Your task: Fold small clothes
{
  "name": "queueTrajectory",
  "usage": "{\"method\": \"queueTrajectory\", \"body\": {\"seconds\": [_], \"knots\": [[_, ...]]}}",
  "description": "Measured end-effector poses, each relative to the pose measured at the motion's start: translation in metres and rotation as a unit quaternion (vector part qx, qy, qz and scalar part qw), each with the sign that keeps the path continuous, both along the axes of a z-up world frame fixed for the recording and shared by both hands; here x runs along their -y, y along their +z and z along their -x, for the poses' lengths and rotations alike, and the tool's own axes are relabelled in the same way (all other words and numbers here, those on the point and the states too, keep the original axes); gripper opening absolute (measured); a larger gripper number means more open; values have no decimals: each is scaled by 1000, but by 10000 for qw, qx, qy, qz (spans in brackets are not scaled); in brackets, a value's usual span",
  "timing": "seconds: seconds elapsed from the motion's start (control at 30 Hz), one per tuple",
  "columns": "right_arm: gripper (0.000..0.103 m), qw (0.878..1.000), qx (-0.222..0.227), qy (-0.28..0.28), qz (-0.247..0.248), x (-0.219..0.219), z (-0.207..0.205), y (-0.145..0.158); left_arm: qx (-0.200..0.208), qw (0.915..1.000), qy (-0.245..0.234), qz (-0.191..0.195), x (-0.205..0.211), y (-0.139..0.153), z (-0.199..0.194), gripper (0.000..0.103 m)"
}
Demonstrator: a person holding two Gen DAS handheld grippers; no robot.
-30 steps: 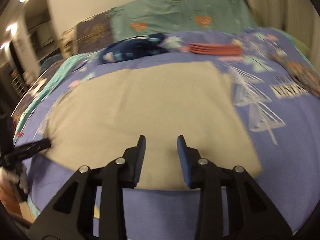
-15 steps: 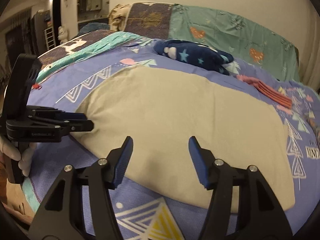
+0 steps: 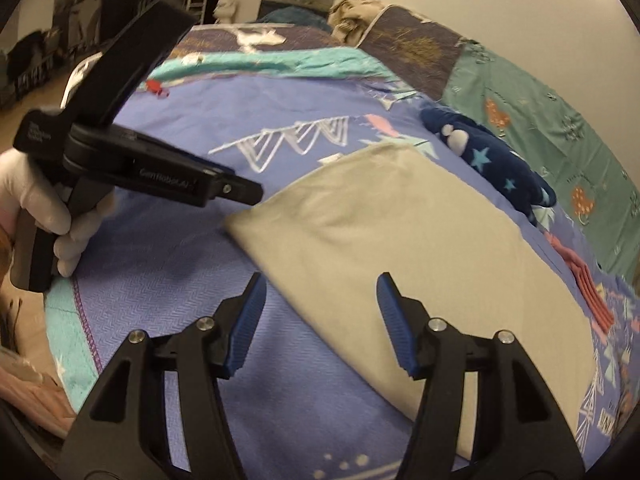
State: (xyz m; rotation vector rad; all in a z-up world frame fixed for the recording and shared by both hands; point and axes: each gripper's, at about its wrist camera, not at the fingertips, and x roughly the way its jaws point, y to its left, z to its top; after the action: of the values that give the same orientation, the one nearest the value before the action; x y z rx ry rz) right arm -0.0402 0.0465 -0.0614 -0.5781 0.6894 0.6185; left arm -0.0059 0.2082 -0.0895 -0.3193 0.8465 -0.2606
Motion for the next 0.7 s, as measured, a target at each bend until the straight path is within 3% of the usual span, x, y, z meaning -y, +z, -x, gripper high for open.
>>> {"method": "queueTrajectory", "body": {"seconds": [0.1,0.33,0.4,0.43,0.7], "knots": [[57,9992,5,-9,404,-18,-4,-14,1,9999,-3,163,-5,-3,0,46],[56,9966,372,-428,596,-45,-24,-17,58,9982,53,601,-17,-8,4,46],[41,9977,254,-362,513,-47,-22,-17,63,9978,51,659,-18,-9,5,46],[39,9979,254,-268,529,-47,-18,-17,64,9975,41,698,-19,-9,5,46],[43,9918,785,-387,931,-39,0,-24,77,9943,-9,1063,-28,-11,4,47]]}}
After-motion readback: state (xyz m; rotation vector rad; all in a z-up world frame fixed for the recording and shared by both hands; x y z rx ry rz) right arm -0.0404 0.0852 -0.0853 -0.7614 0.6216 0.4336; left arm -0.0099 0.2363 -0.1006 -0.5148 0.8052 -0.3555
